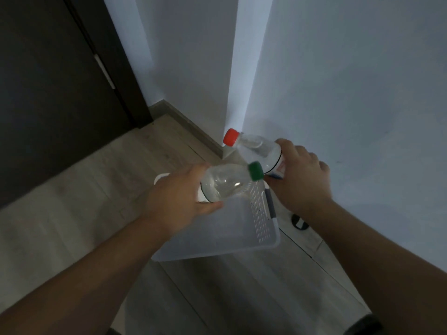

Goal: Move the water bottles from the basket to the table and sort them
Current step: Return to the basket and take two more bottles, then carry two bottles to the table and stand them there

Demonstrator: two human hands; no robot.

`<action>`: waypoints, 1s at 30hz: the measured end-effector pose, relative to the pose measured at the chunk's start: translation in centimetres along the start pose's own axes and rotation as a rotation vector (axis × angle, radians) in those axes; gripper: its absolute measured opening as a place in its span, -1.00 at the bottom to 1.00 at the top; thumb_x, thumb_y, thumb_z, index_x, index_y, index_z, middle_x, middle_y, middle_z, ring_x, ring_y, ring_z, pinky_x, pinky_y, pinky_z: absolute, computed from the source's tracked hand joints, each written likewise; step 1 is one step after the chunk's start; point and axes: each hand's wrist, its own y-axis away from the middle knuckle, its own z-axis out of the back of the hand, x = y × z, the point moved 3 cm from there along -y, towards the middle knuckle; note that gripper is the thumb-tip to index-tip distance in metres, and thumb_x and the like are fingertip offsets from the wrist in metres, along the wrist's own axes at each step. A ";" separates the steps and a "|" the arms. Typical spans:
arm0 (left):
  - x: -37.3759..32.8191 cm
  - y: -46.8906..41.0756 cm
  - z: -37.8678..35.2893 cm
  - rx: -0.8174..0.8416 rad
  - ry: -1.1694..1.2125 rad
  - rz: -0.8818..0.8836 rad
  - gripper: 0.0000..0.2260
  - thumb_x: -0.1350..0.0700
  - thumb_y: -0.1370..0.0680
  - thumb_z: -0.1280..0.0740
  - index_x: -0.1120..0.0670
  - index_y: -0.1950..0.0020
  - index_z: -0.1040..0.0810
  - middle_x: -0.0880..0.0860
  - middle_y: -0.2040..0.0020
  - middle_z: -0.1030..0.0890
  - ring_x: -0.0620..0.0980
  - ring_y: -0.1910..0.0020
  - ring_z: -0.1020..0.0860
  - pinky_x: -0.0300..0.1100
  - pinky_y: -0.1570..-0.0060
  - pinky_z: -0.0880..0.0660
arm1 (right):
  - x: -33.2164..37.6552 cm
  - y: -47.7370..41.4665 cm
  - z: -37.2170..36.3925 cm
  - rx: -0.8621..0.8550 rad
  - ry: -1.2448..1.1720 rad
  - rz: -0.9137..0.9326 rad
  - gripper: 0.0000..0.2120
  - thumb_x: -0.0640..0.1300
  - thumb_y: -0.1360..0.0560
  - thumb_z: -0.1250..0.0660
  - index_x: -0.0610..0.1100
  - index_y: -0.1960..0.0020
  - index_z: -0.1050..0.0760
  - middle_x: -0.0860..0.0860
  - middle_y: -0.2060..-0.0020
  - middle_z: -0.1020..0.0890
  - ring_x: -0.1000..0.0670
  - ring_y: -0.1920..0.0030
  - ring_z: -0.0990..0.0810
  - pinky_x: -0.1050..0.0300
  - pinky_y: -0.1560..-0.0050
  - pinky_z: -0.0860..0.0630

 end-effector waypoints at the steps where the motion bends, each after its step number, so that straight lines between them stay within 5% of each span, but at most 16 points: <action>1: -0.4 0.0 0.1 0.003 -0.136 -0.043 -0.38 -0.34 -0.38 -0.50 -0.18 -0.34 -0.40 -0.12 -0.16 -0.59 -0.02 -0.12 -0.59 -0.03 -0.07 -0.54 | 0.0 0.0 0.2 -0.014 0.084 0.023 -0.37 0.18 -0.52 -0.42 0.12 -0.48 -0.23 -0.03 -0.33 -0.52 -0.19 -0.34 -0.47 -0.33 -0.44 -0.29; 6: -2.1 0.2 -0.1 -0.018 -0.572 -0.230 -0.38 -0.25 -0.33 -0.55 -0.07 -0.30 -0.50 -0.02 -0.05 -0.64 0.10 -0.03 -0.61 0.02 -0.02 -0.45 | -0.2 0.3 0.2 0.002 0.391 0.110 -0.19 0.05 -0.38 -0.55 0.06 -0.53 -0.24 -0.08 -0.39 -0.50 -0.24 -0.41 -0.44 -0.44 -0.50 -0.12; 9: -2.9 0.6 0.1 0.022 -0.576 -0.249 -0.31 -0.19 -0.22 -0.62 -0.03 -0.27 -0.51 0.04 0.00 -0.65 0.15 0.02 -0.63 0.13 0.01 -0.55 | -0.5 1.1 0.7 -0.026 0.389 0.134 -0.20 -0.01 -0.32 -0.60 0.03 -0.48 -0.33 -0.12 -0.31 -0.57 -0.27 -0.34 -0.51 -0.48 -0.46 -0.16; 13: -5.0 2.8 0.6 0.152 -0.597 -0.236 -0.33 -0.25 -0.44 -0.47 -0.11 -0.47 -0.35 -0.01 -0.23 -0.58 0.08 -0.23 -0.55 0.11 -0.29 -0.43 | -1.0 3.4 2.5 -0.052 0.360 0.112 -0.33 -0.10 -0.39 -0.54 0.03 -0.42 -0.34 -0.13 -0.25 -0.60 -0.27 -0.29 -0.53 -0.48 -0.44 -0.17; 18: -8.0 6.7 2.3 0.212 -0.561 -0.213 -0.34 -0.12 -0.29 -0.63 0.00 -0.31 -0.52 0.06 -0.02 -0.66 0.13 -0.02 -0.63 0.08 -0.06 -0.46 | -0.6 7.1 6.1 -0.048 0.306 0.008 -0.37 -0.14 -0.41 -0.54 0.03 -0.42 -0.40 -0.10 -0.26 -0.59 -0.25 -0.30 -0.52 -0.44 -0.45 -0.16; 30: -24.4 13.1 21.3 0.323 -0.601 -0.340 -0.32 -0.15 -0.36 -0.59 0.00 -0.38 -0.43 0.09 -0.11 -0.65 0.14 -0.11 -0.62 0.14 -0.15 -0.52 | 5.3 15.0 29.3 0.053 0.167 -0.092 -0.26 -0.10 -0.32 -0.62 -0.01 -0.44 -0.43 -0.07 -0.28 -0.60 -0.27 -0.30 -0.53 -0.49 -0.43 -0.18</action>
